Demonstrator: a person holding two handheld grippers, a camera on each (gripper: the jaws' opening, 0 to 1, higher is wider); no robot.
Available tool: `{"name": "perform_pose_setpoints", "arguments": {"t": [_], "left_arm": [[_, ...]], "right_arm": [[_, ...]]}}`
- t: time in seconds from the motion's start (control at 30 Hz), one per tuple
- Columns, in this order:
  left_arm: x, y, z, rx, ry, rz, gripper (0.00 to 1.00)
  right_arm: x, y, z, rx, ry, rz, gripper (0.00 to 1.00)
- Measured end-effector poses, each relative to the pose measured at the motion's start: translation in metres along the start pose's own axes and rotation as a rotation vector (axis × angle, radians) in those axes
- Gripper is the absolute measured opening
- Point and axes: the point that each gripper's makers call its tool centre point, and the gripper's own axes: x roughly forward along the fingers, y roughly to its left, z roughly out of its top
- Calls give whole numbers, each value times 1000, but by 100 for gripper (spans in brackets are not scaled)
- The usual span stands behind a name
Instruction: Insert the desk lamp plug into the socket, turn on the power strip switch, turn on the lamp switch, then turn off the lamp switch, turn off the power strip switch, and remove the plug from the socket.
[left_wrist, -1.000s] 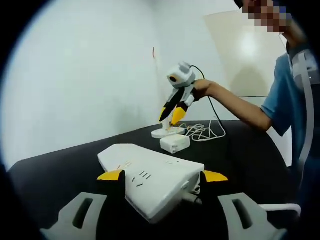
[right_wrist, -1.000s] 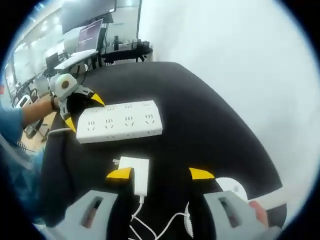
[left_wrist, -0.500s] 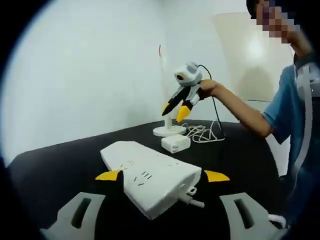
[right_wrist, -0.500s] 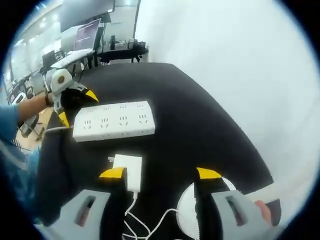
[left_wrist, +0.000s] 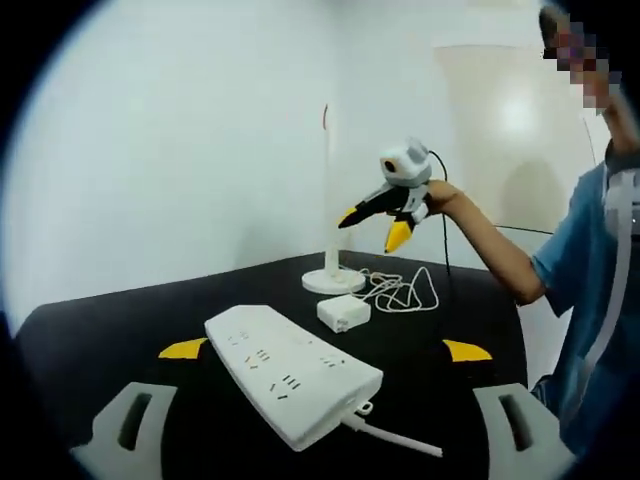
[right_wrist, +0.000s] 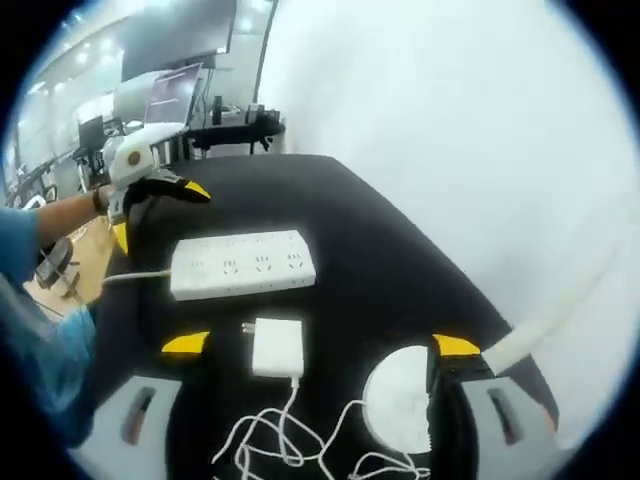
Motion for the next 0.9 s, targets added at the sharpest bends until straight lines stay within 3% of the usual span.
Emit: {"name": "perform_pose_setpoints", "arguments": {"t": [0.3, 0.37, 0.53, 0.8, 0.9], "left_arm": [[-21, -11, 11, 19, -35, -4, 89], [-26, -7, 13, 30, -33, 12, 89], [-40, 2, 24, 23, -43, 34, 89], [-60, 10, 39, 35, -55, 70, 89], [-71, 13, 51, 31, -102, 79, 89]], "right_arm": [[-67, 22, -12, 20, -69, -107, 96], [-76, 15, -14, 40, -83, -180, 96], [-91, 22, -18, 101, -148, -204, 96], [-97, 21, -23, 112, -221, -248, 96], [-103, 24, -24, 121, -226, -249, 96]]}}
